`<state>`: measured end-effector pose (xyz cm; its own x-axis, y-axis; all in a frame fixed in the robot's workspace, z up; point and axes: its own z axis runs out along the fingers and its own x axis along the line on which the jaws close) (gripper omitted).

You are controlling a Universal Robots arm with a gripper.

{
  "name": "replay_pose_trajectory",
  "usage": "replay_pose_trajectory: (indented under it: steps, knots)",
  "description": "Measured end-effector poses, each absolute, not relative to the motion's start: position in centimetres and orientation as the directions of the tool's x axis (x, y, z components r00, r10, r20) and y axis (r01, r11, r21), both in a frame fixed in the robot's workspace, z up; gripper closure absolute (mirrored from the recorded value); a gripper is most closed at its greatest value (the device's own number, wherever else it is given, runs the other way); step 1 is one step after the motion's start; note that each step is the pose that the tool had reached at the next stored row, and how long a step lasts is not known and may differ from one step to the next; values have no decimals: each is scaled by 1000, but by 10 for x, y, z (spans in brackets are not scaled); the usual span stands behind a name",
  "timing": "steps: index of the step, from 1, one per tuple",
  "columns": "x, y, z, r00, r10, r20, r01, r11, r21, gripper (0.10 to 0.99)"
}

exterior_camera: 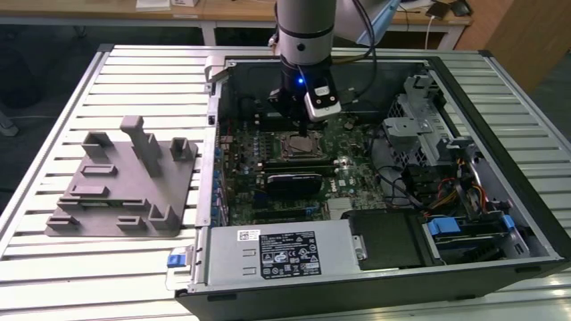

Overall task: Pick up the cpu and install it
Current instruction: 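Install the second cpu locking lever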

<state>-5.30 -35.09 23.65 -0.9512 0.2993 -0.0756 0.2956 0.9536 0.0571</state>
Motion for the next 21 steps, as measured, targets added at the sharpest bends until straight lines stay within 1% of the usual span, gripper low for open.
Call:
replay_pose_trajectory:
  steps: [21]
  knots:
    - [-53, -366, 236, -951, 299, -76, 296, 954, 57, 980]
